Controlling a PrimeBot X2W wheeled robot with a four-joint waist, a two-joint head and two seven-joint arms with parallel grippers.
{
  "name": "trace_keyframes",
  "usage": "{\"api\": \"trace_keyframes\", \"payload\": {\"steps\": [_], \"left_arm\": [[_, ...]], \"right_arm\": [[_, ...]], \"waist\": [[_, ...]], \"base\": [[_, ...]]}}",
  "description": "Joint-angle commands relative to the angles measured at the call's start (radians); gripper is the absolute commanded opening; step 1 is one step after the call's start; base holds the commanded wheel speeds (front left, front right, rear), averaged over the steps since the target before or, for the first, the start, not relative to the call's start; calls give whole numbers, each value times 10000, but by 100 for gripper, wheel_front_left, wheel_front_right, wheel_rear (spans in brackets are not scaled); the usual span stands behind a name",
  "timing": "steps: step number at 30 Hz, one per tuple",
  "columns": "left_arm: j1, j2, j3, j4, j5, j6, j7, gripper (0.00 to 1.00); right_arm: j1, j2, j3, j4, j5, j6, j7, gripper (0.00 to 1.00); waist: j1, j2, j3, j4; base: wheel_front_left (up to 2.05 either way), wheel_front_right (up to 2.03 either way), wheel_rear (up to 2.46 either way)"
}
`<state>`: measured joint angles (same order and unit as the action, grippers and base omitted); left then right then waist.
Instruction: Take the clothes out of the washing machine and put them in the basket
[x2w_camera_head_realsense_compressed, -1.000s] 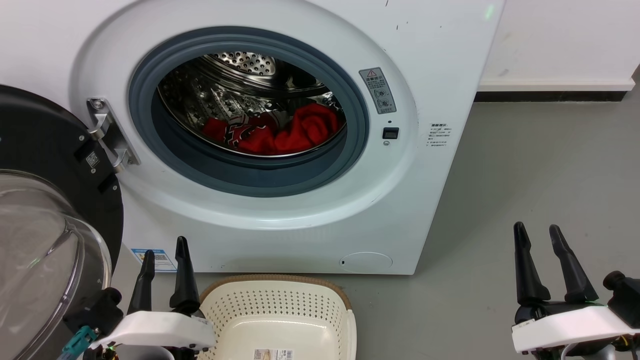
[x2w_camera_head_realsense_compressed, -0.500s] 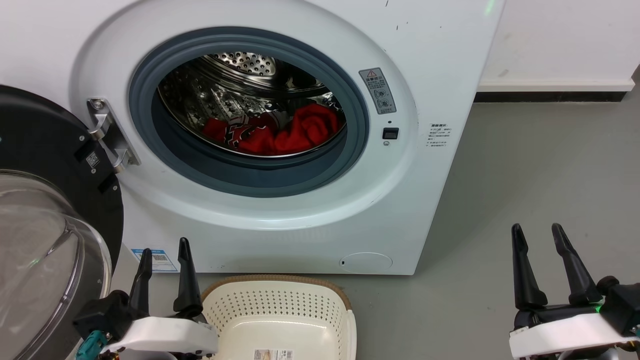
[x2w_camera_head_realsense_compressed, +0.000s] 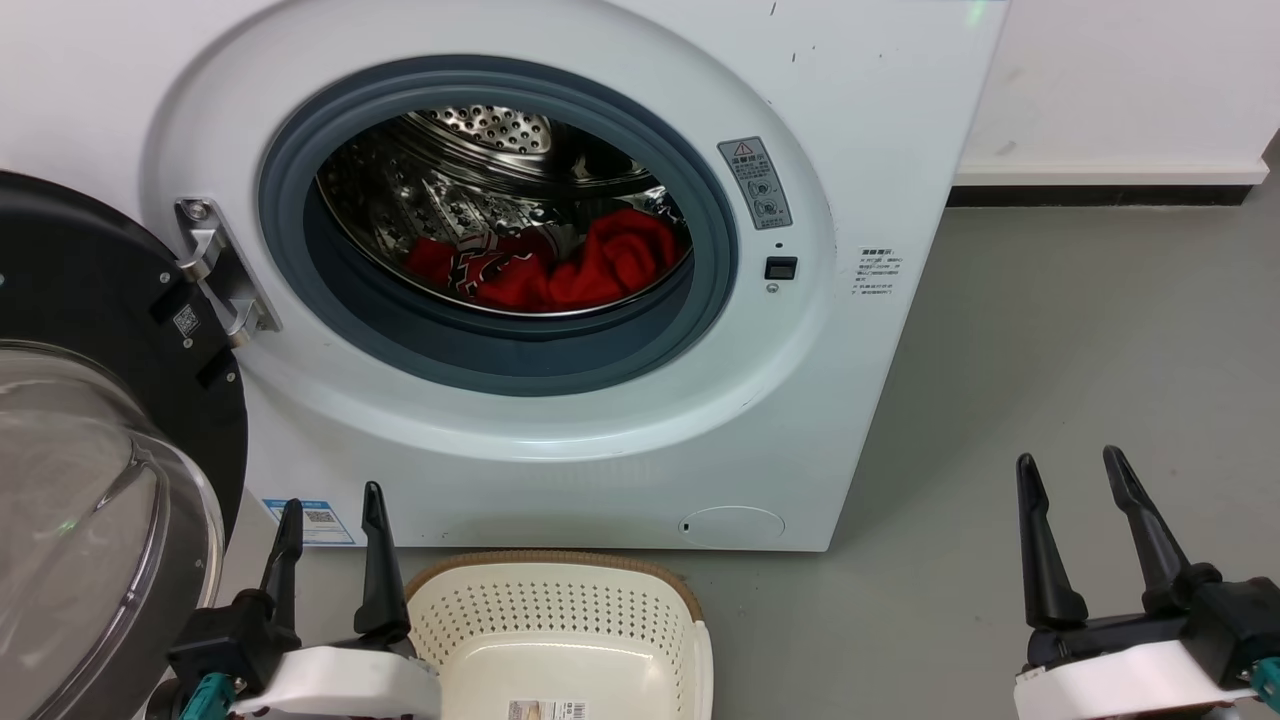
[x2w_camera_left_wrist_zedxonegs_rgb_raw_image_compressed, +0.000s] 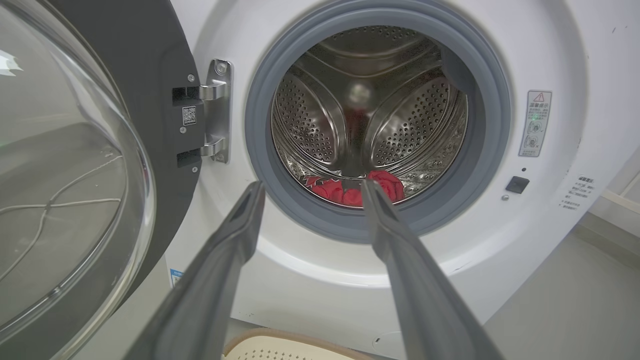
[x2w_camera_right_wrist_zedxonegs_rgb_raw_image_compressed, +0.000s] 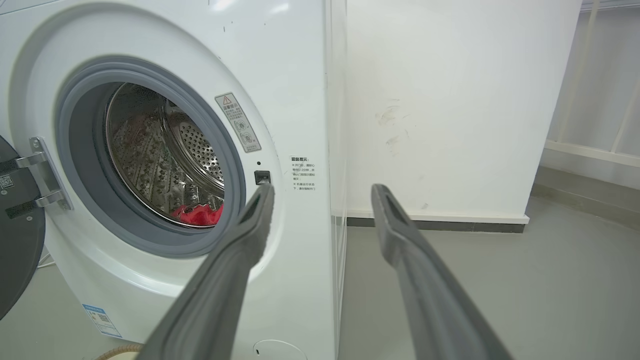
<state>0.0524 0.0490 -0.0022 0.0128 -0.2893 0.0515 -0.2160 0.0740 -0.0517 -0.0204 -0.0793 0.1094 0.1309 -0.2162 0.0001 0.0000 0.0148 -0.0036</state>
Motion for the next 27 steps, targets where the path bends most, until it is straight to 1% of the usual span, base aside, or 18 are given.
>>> {"api": "trace_keyframes", "payload": {"steps": [1, 17, 21, 27], "left_arm": [[69, 18, -45, -80, 282, 73, -115, 100], [239, 18, -105, 45, 1283, 135, -391, 100], [284, 18, -157, 58, 1670, 201, -508, 100], [322, 18, -148, 140, 1599, 217, -498, 100]], "right_arm": [[121, 21, -4, -108, -326, -3, -114, 100], [317, 25, -17, -177, -1360, -3, -407, 100], [370, 27, -8, -194, -1731, -3, -500, 100], [387, 27, -23, -121, -1654, -3, -494, 100]], "waist": [[-1, 0, -11, 4], [-1, 0, -78, -11], [-1, 0, -82, -7], [-1, 0, -88, -15]], "base": [[0, 0, 0], [0, 0, 0], [0, 0, 0], [0, 0, 0]]}}
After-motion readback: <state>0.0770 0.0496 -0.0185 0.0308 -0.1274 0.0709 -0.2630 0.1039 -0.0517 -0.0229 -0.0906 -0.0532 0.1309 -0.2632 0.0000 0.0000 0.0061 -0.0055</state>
